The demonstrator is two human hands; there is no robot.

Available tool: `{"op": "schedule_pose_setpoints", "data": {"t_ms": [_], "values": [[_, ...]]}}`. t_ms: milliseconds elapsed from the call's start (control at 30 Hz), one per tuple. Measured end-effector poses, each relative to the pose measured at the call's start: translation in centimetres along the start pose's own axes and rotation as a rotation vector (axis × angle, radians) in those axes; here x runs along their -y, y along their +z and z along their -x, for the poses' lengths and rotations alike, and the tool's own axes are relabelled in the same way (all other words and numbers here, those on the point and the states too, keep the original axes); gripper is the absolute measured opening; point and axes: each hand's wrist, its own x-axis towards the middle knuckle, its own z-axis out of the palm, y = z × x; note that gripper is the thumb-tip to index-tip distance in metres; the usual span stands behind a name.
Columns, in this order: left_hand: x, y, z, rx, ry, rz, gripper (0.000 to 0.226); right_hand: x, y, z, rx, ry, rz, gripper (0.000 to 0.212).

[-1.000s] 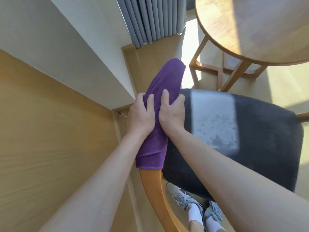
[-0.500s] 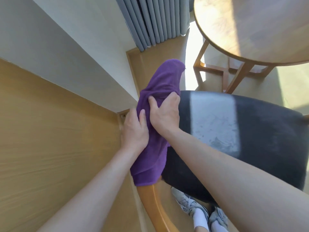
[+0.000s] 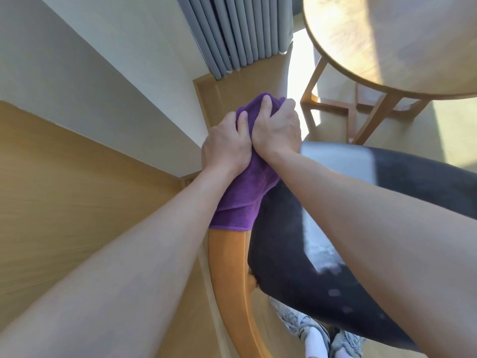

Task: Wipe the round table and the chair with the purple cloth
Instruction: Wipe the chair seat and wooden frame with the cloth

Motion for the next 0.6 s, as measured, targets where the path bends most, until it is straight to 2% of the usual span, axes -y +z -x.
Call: {"op": "schedule_pose_setpoints", "data": {"t_ms": [167, 233, 300, 400, 600], "values": [[0.9, 0.0, 1.5, 0.001, -0.026, 0.111, 0.042, -1.0, 0.4, 3.0, 0.013, 0.132, -0.120, 0.048], [2.0, -0.3, 3.1, 0.017, -0.031, 0.142, 0.036, -1.9, 0.7, 5.0, 0.046, 0.167, -0.188, 0.046], [3.2, -0.5, 5.3, 0.025, -0.054, 0.170, 0.027, -2.8, 0.9, 7.2, 0.062, 0.169, -0.249, 0.042], [4.7, -0.5, 8.6, -0.011, -0.064, 0.221, 0.036, -3.7, 0.8, 10.0, 0.086, 0.153, -0.254, 0.044], [6.5, -0.1, 14.4, -0.085, -0.129, 0.301, 0.029, -5.8, 0.3, 14.6, 0.196, 0.079, -0.214, 0.039]]}}
